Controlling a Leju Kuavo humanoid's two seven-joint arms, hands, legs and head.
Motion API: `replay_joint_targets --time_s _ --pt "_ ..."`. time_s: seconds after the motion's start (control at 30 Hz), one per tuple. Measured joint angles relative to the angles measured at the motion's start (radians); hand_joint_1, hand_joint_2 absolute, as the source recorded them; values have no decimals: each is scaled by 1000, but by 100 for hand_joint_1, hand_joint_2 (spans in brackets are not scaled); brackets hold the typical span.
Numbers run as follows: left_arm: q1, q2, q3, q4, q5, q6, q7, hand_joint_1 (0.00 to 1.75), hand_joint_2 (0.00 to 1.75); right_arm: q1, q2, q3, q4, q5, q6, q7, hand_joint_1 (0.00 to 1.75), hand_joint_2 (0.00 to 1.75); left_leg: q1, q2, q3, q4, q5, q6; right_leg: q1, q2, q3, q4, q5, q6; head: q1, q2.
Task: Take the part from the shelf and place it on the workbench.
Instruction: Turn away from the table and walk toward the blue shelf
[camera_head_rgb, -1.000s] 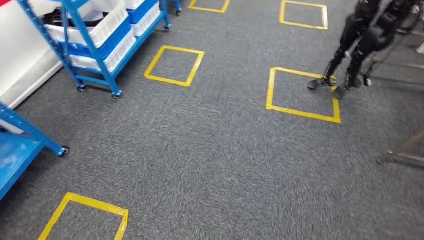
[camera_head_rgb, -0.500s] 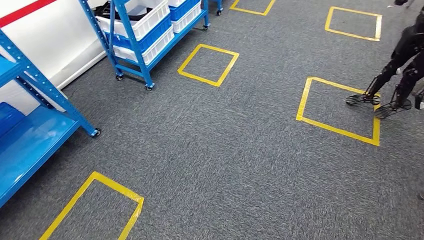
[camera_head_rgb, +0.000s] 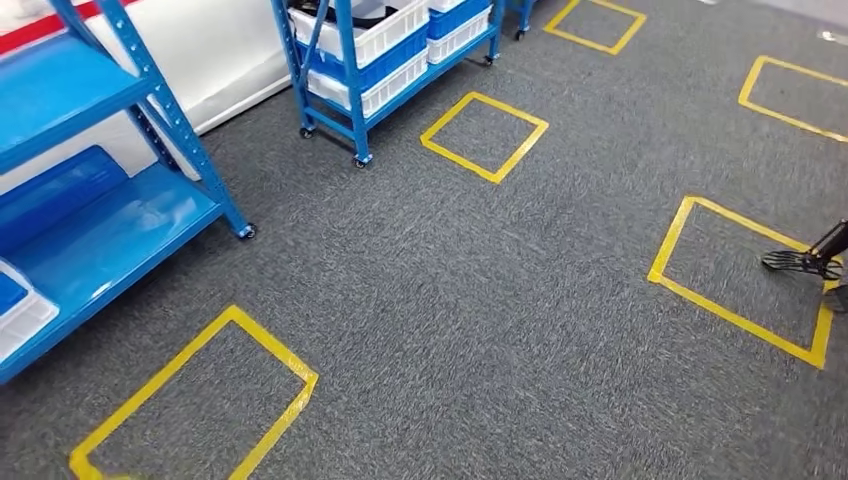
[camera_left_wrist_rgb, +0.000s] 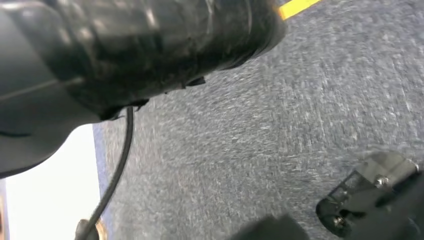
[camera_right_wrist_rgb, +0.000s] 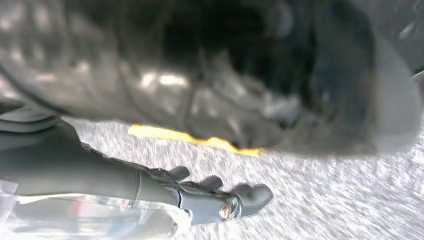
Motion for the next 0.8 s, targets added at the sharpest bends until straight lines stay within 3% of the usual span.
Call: replay_joint_targets --time_s 0.07,0.1,0.13,0.2,0.27,0.33,0.4,0.47,0.53,0.6,0.63,0.67,0.73,0.8 --pt "-3 -2 0 0 0 0 4 0 0 3 -2 3 0 0 5 -4 0 0 0 -27 0 0 0 6 0 27 -66 124 -52 1 2 0" --pt "-2 -3 0 0 0 0 6 0 0 5 -4 5 0 0 6 -6 0 0 0 -41 0 1 0 6 0 30 -89 161 -56 2 2 0" --pt "-1 -3 0 0 -1 -2 8 0 0 7 -5 7 0 0 7 -7 0 0 0 -56 0 2 -1 6 0 32 -97 163 -40 1 2 0" --pt "2 -3 0 0 -5 -6 10 0 0 7 -7 9 0 0 9 -8 0 0 0 -85 1 6 -2 4 -1 50 -65 67 36 -2 2 0" --pt "0 -4 0 0 -8 -12 10 0 0 6 -11 9 1 -2 14 -7 0 0 -1 -110 -3 15 -4 -2 -4 97 -22 -47 88 -8 2 0" --pt "0 -4 0 0 -10 -16 11 0 0 5 -14 9 1 -4 20 -6 0 0 0 -131 -9 17 -3 -15 -2 116 -8 -85 93 -14 2 0" --pt "4 -3 0 0 -11 -19 11 0 0 3 -15 9 1 -5 23 -6 0 0 3 -142 -13 15 -1 -27 -3 93 0 -93 99 -23 2 0" --pt "6 -1 0 0 -11 -20 11 0 0 2 -16 10 1 -5 23 -6 0 0 2 -101 -31 51 -23 -40 -7 69 8 -104 105 -36 -4 0" --pt "3 -1 0 0 -12 -20 12 0 0 4 -16 10 1 -5 23 -7 0 0 5 -43 -84 160 -80 -51 -7 40 12 -108 105 -44 -12 0" --pt "1 -1 -1 0 -12 -21 12 0 0 6 -17 10 1 -7 23 -6 0 0 10 -24 -138 267 -120 -60 -5 9 12 -107 101 -46 -14 0" --pt "2 -2 -1 0 -14 -21 12 0 0 6 -17 10 2 -10 23 -5 0 0 13 -21 -143 277 -113 -63 -5 -5 13 -106 99 -45 -14 0" --pt "3 -2 -1 0 -15 -21 13 0 0 6 -17 10 2 -13 23 -5 0 0 14 -15 -129 250 -91 -65 -6 -18 15 -105 96 -44 -14 0" --pt "3 -2 -1 0 -17 -22 15 0 0 5 -17 10 2 -20 24 -5 0 0 12 25 -59 120 -31 -61 -5 -41 23 -103 87 -37 -15 0" --pt "-1 -2 -1 0 -19 -22 16 0 0 4 -17 10 2 -23 24 -5 0 0 5 59 -9 28 -6 -47 -1 -61 31 -103 79 -26 -14 0"
